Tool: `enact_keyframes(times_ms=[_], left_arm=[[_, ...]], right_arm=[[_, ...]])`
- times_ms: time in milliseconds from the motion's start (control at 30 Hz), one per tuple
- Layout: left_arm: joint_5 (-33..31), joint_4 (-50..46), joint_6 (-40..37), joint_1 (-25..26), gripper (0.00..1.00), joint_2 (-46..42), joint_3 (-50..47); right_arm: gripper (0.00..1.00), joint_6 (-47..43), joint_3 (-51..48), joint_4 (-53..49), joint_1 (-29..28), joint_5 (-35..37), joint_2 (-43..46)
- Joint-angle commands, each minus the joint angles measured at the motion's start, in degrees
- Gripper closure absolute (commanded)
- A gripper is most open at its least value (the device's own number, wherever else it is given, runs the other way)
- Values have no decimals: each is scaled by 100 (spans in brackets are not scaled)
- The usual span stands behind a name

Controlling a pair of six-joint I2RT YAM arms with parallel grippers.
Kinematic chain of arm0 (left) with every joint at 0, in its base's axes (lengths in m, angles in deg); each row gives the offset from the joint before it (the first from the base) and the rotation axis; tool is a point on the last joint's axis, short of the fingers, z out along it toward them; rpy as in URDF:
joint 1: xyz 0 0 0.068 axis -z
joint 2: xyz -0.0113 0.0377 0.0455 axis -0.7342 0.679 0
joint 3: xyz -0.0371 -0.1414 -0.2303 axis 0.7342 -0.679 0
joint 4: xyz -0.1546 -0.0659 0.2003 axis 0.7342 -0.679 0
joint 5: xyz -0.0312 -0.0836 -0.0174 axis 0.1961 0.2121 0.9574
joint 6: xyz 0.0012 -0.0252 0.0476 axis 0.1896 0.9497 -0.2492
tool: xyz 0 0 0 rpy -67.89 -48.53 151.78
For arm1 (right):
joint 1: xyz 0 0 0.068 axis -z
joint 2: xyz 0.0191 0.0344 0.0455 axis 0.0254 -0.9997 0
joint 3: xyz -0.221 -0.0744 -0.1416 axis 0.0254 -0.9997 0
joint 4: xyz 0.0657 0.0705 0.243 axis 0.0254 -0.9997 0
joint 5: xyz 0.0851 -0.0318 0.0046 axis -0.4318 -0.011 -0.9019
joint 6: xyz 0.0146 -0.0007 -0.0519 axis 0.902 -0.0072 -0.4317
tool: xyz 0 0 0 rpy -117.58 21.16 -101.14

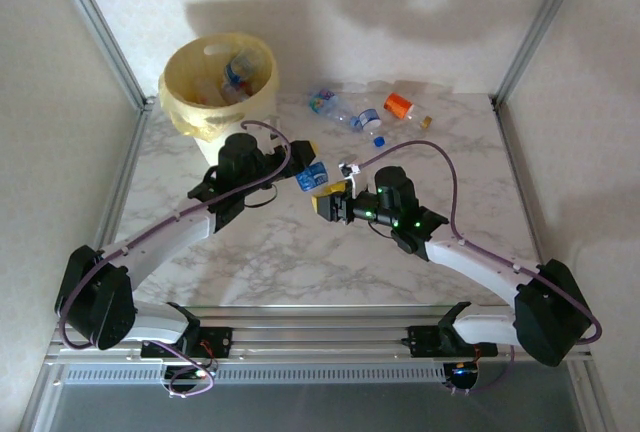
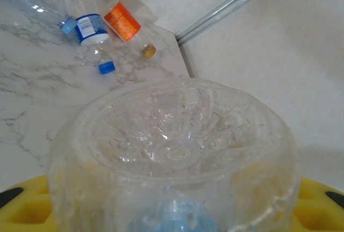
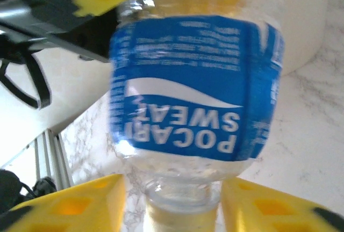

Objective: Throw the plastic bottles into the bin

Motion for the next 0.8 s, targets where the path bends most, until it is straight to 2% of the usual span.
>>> enact_keyframes(times_ms=[0,200,300,567,767], left_arm=[[-165,-189,-287,2,60,-216,227],[-449,-653,-773,-32,61,-350,540],[-698,-959,-1120,-84,61,-489,782],[-1874,-1788,-2493,-478,62,-900,1855],[-2731,-1565,-3220,-1151,63,-1250,2377]], right_arm=[[40,-145,-68,177,-61,-72,223],[15,-231,-170,83,-60,160,381],[8,-289,-239,22,-60,326,475],[3,-419,-289,-244,-43,725,653],[2,-428,-293,-303,-26,841,647]])
